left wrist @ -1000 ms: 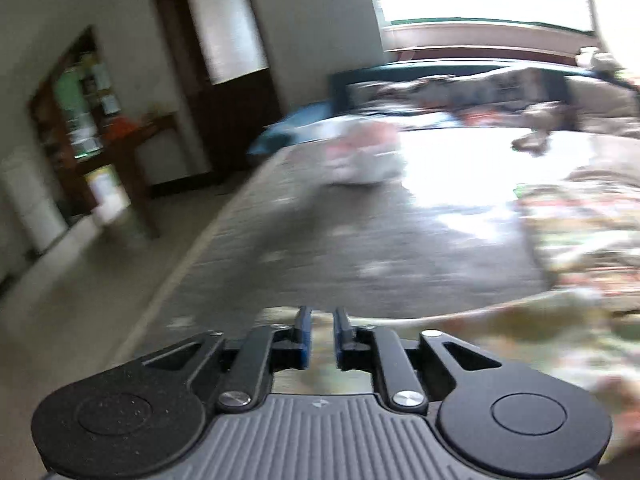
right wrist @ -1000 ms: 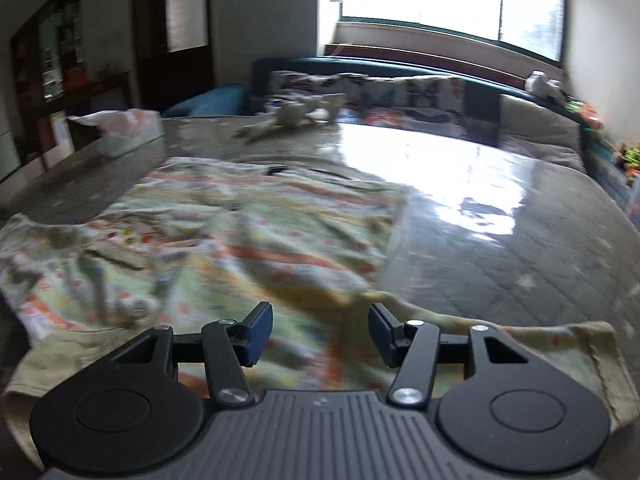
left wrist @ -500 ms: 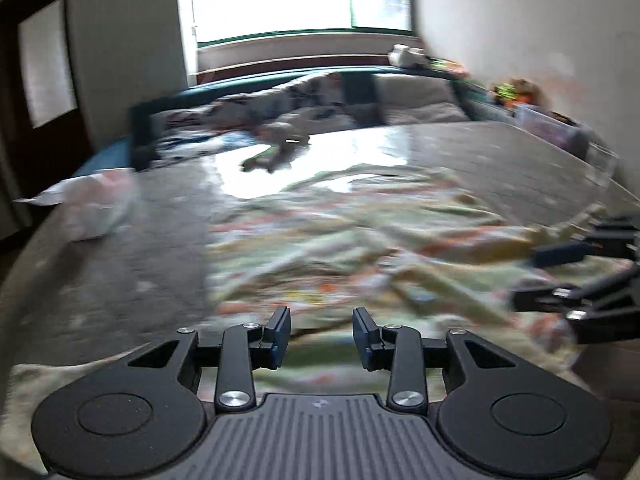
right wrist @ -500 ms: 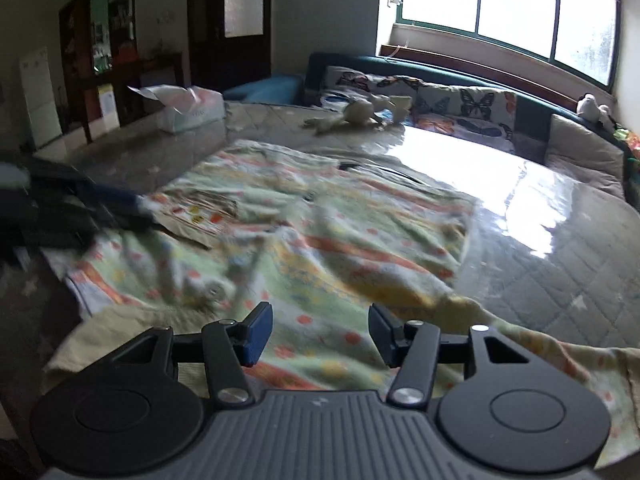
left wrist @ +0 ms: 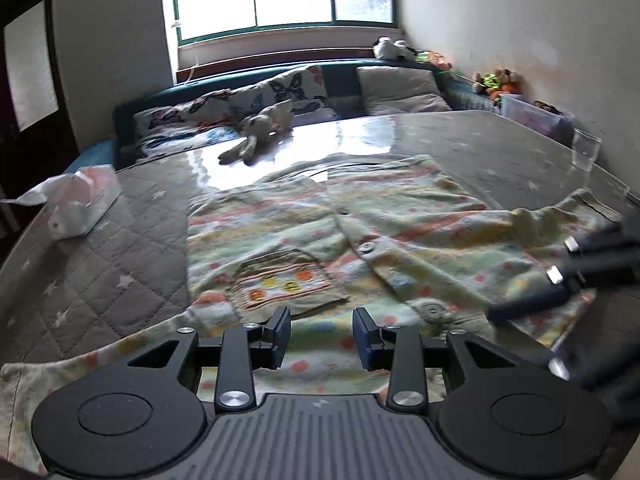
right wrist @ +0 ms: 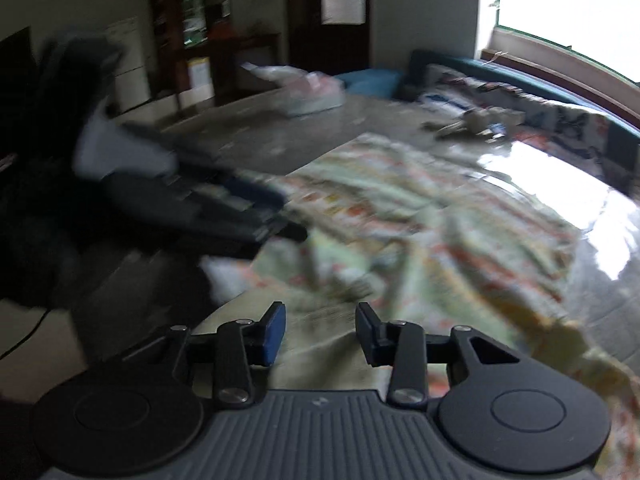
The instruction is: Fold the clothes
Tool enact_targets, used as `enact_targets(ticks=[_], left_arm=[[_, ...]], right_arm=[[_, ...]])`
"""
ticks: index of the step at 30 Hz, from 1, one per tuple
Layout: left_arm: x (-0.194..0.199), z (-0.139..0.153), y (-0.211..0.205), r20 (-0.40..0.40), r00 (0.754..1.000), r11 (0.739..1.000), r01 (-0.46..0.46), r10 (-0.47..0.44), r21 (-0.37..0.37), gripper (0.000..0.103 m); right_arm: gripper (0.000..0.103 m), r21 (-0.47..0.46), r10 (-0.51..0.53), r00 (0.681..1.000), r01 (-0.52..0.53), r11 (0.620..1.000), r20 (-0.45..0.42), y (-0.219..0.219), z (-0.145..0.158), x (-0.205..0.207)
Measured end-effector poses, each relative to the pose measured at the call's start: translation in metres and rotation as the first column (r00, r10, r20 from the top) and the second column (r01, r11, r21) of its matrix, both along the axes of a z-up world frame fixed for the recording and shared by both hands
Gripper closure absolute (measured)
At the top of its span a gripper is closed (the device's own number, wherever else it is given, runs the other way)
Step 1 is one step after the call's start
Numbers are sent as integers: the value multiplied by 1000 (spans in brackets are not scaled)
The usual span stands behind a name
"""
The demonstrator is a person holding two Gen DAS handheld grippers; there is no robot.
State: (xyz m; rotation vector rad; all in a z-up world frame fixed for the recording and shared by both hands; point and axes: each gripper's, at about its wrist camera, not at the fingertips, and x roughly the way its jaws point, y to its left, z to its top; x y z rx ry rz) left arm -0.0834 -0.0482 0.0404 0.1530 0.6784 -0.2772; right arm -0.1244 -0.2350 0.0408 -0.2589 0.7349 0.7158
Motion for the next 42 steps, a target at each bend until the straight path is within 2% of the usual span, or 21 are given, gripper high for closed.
enact_targets(ticks=[3, 7, 8, 9, 10, 13, 16, 18, 19, 22, 25, 27, 31, 37, 42], left_arm=[[1, -3, 3, -13, 1000, 1000, -5, 5, -8, 66], [-1, -4, 1, -17, 1000, 1000, 9, -10, -19, 66], [-1, -3, 0, -16, 1000, 1000, 13, -14, -22, 66], [-1, -3, 0, -16, 1000, 1000, 17, -17, -26, 66], [-2, -3, 0, -16, 1000, 999, 19, -19, -27, 66], [0, -3, 1, -13, 1000, 1000, 15, -15, -24, 66], [2, -3, 5, -13, 1000, 1000, 0, 0, -22, 66], [5, -2, 9, -13, 1000, 1000, -13, 13, -26, 66], [6, -1, 10, -12, 1000, 999, -20, 19, -28, 66], [10, 3, 9, -2, 1000, 999, -26, 26, -24, 66], [13, 10, 1, 17, 1000, 1000, 7, -7, -26, 66], [16, 14, -9, 27, 999, 999, 39, -38, -26, 66], [26, 14, -28, 27, 996, 995, 87, -86, -42, 66], [39, -5, -40, -21, 993, 993, 114, -114, -29, 67], [35, -21, -41, -40, 991, 991, 130, -130, 6, 67]], right_arm=[[64, -25, 38, 999, -38, 999, 7, 4, 0, -12], [66, -104, 52, 998, -49, 993, 30, 11, -7, -17], [74, -125, 49, 998, -44, 991, 37, 12, -9, -18], [87, -141, 42, 998, -35, 989, 44, 12, -12, -19], [93, -142, 33, 998, -26, 990, 48, 11, -12, -19], [98, -93, 6, 999, -2, 996, 44, 4, -7, -17], [100, 22, -12, 1000, 11, 1000, 28, -7, 10, -16], [100, 89, -3, 1000, 0, 996, 31, -13, 22, -17], [100, 91, 8, 999, -12, 996, 37, -13, 22, -17], [100, 59, 38, 999, -39, 998, 10, -6, 10, -15], [98, 5, 58, 998, -58, 998, -19, 1, -7, -15], [94, -8, 70, 997, -71, 997, -44, 2, -13, -16], [88, 25, 73, 996, -72, 997, -44, -11, 2, -21], [86, 49, -36, 999, 35, 998, 21, -45, 27, -3], [81, 34, -203, 979, 202, 979, 30, -66, 11, 32]])
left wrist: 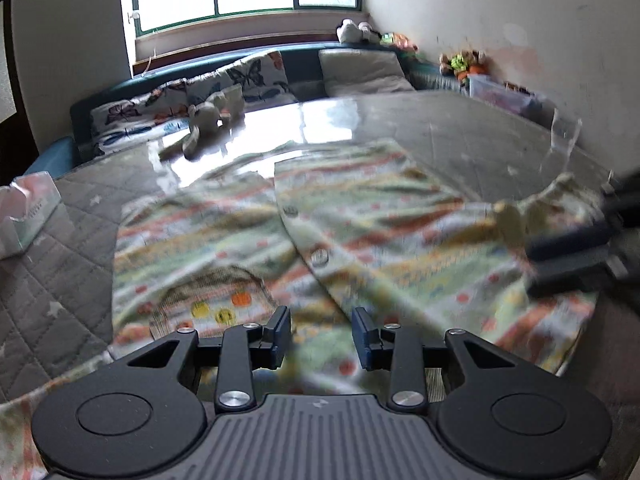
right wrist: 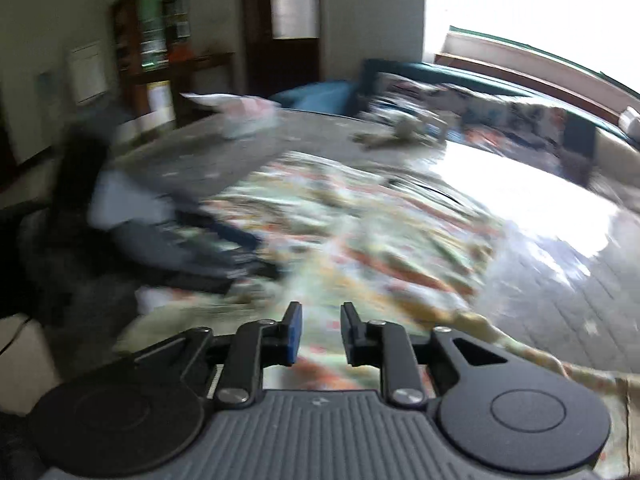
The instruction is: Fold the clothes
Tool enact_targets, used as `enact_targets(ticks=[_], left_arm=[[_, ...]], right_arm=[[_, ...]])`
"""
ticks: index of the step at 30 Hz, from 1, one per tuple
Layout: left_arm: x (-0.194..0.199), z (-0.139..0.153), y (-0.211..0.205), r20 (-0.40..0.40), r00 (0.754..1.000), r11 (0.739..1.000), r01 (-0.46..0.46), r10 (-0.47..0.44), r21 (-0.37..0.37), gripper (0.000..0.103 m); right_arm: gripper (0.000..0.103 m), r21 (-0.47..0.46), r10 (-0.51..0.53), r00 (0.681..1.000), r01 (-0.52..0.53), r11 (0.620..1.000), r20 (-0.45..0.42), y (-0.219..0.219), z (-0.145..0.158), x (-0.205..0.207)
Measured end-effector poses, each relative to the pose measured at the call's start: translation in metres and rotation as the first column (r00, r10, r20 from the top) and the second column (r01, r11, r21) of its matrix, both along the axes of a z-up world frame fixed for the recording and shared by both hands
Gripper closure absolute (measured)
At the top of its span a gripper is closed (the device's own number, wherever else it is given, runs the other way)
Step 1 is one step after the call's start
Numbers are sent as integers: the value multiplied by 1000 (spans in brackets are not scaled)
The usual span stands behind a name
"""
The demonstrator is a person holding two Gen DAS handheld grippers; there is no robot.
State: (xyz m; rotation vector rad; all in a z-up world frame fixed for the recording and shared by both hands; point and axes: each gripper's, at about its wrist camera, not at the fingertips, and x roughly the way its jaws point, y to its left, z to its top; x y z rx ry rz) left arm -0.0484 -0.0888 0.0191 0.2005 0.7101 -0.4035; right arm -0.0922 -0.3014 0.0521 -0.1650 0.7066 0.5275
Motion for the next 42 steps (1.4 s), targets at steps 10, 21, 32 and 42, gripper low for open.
enact_targets(ticks=[10, 21, 32, 42], left_arm=[[-5, -1, 0, 10, 1000, 1000, 3, -3, 9, 67], [-10, 8, -3, 24, 1000, 1000, 14, -14, 0, 66], [-30, 24, -20, 57, 997, 998, 60, -59, -15, 54], [-41, 18, -39, 39, 995, 995, 95, -94, -9, 30]], right_arm=[[84, -28, -231, 973, 231, 973, 0, -27, -39, 45], [75, 55, -491, 871, 489, 870, 17, -108, -33, -4], [66, 18, -761, 646, 761, 648, 59, -196, -44, -21], [64, 65, -790, 612, 787, 613, 42, -213, -51, -32]])
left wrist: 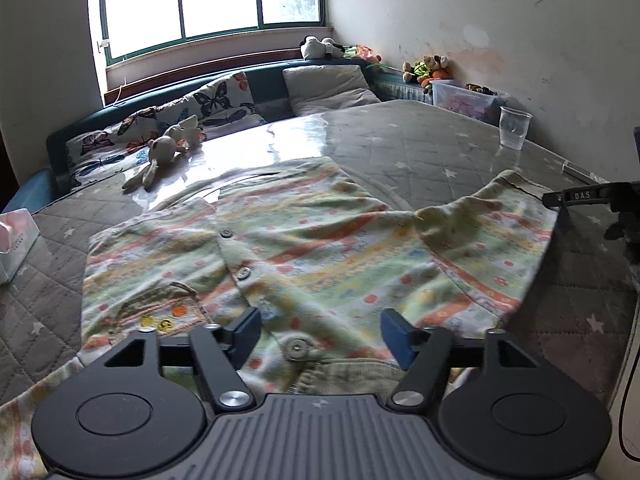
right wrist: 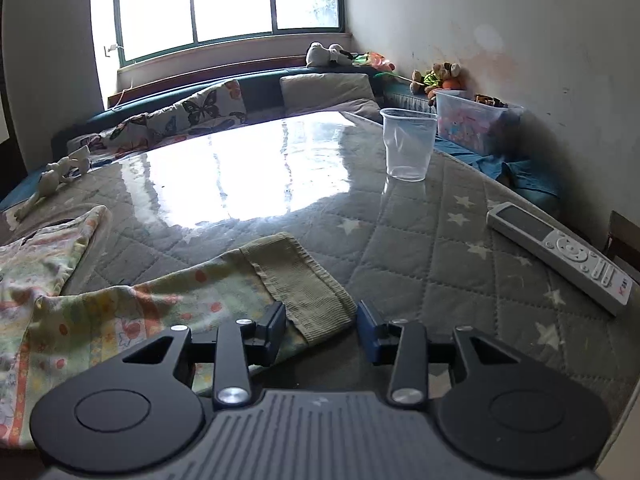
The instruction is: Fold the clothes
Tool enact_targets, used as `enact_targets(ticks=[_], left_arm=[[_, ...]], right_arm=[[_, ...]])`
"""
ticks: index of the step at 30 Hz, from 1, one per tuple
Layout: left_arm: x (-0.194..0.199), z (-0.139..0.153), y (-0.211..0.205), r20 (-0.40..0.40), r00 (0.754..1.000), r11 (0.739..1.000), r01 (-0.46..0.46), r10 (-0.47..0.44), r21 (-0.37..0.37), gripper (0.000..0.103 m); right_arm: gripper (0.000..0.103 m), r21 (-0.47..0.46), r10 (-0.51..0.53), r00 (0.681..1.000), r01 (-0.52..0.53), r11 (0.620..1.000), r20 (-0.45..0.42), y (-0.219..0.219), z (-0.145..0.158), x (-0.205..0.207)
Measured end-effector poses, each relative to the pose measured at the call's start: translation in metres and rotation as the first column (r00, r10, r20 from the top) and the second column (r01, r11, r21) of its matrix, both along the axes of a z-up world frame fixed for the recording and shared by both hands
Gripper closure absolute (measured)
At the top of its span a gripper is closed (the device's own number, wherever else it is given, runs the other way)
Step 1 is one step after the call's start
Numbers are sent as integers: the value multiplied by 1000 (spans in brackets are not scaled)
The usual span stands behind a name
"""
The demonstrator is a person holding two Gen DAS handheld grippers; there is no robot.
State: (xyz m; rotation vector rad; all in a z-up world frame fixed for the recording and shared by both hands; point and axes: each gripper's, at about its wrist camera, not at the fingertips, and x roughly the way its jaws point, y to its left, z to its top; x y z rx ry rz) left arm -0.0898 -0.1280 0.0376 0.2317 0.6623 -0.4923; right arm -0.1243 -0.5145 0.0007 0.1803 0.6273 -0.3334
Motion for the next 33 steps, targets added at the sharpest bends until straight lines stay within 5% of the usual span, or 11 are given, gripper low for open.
enact_targets(ticks=[10, 15, 22, 33], left_arm=[[-1, 0, 0, 2, 1000, 1000, -13, 13, 7, 24], [0, -1, -4, -2, 1000, 1000, -7, 7, 12, 21], [4, -5, -10, -5, 1000, 999, -17, 17, 35, 17], [5, -6, 7, -3, 997, 997, -77, 77, 26, 16]], right_arm=[[63, -11, -6, 1000, 6, 1000, 8, 3, 0, 3], [89, 8, 33, 999, -33, 999, 12, 5, 2, 4], [95, 71, 102, 991, -108, 992, 89, 20, 24, -8], [96, 136, 382, 887, -425, 895, 260, 93, 97, -6]])
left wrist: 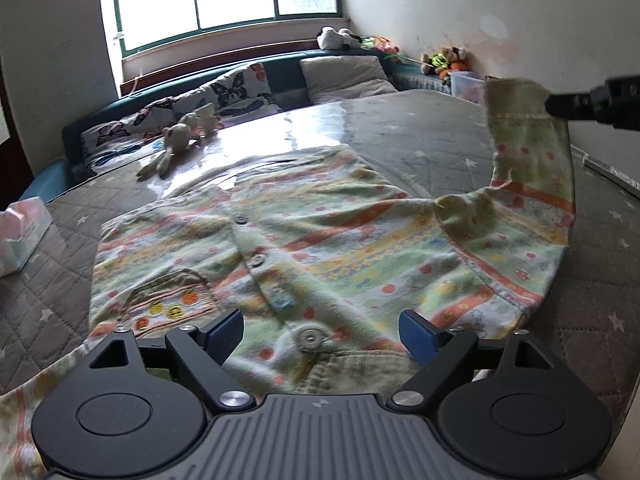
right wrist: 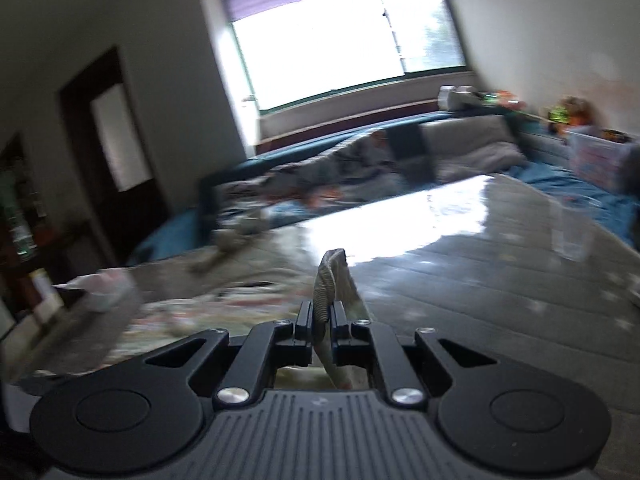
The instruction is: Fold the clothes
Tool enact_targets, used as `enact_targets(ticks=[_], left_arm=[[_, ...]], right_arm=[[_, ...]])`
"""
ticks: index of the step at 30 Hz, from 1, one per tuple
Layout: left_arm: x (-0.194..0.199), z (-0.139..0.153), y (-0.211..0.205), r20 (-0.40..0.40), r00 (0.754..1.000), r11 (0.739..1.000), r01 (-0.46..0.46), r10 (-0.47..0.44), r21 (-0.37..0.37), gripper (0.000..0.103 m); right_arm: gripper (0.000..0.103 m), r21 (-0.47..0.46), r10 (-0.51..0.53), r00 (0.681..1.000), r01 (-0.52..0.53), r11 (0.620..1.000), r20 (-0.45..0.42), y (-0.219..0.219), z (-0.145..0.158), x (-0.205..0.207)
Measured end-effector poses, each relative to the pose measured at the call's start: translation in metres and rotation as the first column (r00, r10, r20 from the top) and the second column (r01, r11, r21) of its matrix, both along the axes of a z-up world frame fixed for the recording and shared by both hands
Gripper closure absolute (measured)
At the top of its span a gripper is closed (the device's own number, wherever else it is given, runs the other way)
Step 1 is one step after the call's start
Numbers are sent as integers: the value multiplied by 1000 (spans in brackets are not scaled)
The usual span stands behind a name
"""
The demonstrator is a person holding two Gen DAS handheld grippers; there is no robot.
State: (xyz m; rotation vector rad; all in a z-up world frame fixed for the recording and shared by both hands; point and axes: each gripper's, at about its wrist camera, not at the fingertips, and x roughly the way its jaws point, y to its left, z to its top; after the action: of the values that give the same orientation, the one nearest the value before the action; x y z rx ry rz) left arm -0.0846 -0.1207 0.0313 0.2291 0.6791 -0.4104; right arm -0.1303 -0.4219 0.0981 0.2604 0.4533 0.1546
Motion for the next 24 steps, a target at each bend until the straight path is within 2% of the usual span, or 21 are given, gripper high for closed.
enact_targets(ticks=[5, 11, 19, 24], left_arm=[[-4, 7, 23, 20, 998, 998, -56, 56, -29, 13], [-7, 14, 54, 34, 990, 989, -136, 138, -67, 13], [-9, 15, 84, 35, 974, 972, -222, 225, -83, 13], [-7, 15, 95, 34, 963, 961, -263, 267, -89, 13]], right_arm=[[96, -16, 150, 988, -150, 989, 28, 51, 16, 16], [96, -21, 297, 954, -296, 955, 36, 109, 21, 35], [95, -8, 431, 902, -431, 902, 2, 167, 7, 55], [83, -15, 478, 878, -478, 878, -25, 182, -3, 53]])
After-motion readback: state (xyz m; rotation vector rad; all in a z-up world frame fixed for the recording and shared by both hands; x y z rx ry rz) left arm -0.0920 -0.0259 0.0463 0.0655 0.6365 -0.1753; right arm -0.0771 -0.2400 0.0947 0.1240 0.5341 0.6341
